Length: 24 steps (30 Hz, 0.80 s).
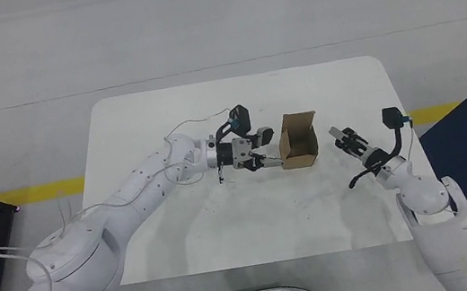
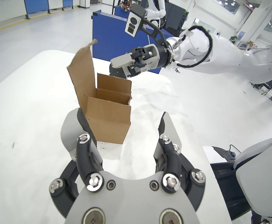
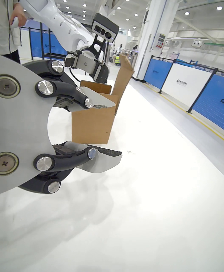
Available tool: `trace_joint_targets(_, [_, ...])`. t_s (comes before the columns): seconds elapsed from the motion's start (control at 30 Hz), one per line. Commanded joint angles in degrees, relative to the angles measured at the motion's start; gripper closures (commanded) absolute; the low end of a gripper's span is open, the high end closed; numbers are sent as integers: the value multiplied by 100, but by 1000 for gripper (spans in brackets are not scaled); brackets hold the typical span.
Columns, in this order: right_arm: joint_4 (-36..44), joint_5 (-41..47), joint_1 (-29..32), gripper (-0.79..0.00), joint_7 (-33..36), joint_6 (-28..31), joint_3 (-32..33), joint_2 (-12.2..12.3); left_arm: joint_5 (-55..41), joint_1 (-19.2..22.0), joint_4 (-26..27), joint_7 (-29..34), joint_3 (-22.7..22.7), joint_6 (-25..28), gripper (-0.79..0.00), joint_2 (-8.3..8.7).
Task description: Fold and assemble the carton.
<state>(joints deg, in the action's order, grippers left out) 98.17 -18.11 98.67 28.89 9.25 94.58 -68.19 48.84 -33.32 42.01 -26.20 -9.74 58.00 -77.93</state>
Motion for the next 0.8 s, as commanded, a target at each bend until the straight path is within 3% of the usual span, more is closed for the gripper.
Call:
trace_joint_targets(0.0, [54,-67,-11,-416,133,28,-54,10,30,-34,-54,5,0,0,-711,-66])
trace_joint_targets(0.33, [166,-396,-114,-437,460,31,-325,44,194,-63,-285,-56,0,0,-693,-271])
trace_joint_targets(0.77, [225,-1394,-385,-413,462,-328,-716,78,442,-126,-389,-308,0,0,-674,-340])
